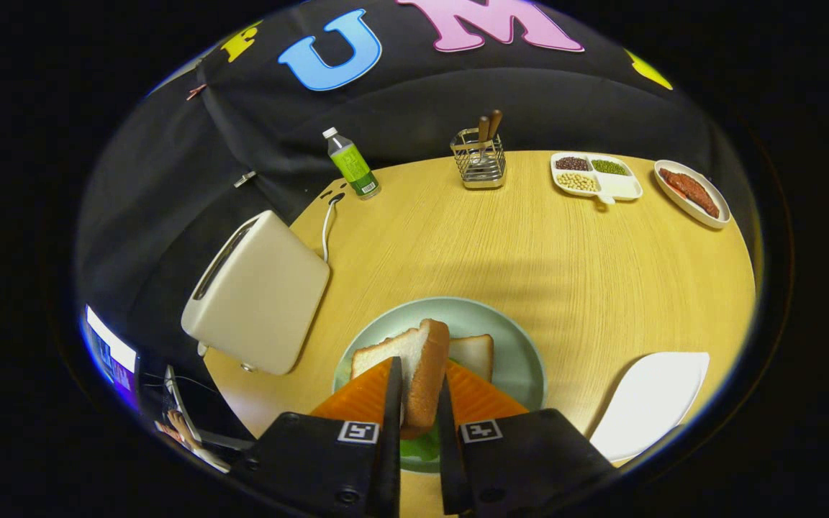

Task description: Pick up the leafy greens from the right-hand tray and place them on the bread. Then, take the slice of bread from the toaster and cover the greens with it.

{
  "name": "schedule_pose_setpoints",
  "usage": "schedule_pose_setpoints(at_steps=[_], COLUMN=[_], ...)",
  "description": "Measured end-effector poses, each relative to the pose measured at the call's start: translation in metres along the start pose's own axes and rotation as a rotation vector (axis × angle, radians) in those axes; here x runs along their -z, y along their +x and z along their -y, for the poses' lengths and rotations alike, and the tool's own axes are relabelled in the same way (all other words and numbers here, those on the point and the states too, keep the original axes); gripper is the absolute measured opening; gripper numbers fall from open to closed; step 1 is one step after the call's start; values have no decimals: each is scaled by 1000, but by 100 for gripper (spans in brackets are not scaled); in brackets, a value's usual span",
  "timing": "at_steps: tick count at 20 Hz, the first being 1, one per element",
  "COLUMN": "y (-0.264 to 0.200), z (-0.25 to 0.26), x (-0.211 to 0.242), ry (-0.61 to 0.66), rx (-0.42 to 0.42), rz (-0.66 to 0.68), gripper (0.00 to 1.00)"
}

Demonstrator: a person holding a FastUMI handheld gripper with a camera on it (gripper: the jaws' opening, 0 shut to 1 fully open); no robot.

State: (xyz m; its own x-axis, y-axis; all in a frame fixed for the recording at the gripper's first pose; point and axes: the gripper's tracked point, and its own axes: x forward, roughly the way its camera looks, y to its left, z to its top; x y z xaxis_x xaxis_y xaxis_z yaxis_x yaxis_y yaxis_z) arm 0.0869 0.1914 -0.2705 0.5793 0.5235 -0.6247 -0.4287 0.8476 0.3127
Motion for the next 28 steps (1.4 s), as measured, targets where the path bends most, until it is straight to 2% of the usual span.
schedule_pose_setpoints(at_steps=[2, 5, 7, 8, 9, 10, 16, 22, 24, 28], y=[2, -2, -11, -18, -28, -36, -110, -216, -254, -326], z=[10, 26, 35, 38, 41, 43, 48, 39, 44, 43], x=[2, 9, 5, 0, -5, -12, -68, -141, -164, -179], ry=[-39, -109, -140, -157, -173, -184, -252, -247, -263, -297], rx=[34, 75, 92, 98, 108, 113, 143, 157, 214, 355], rz=[0, -8, 17, 43, 69, 97, 308, 566, 660, 790], gripper=[34, 65, 81, 82, 93, 100, 99, 99, 99, 99])
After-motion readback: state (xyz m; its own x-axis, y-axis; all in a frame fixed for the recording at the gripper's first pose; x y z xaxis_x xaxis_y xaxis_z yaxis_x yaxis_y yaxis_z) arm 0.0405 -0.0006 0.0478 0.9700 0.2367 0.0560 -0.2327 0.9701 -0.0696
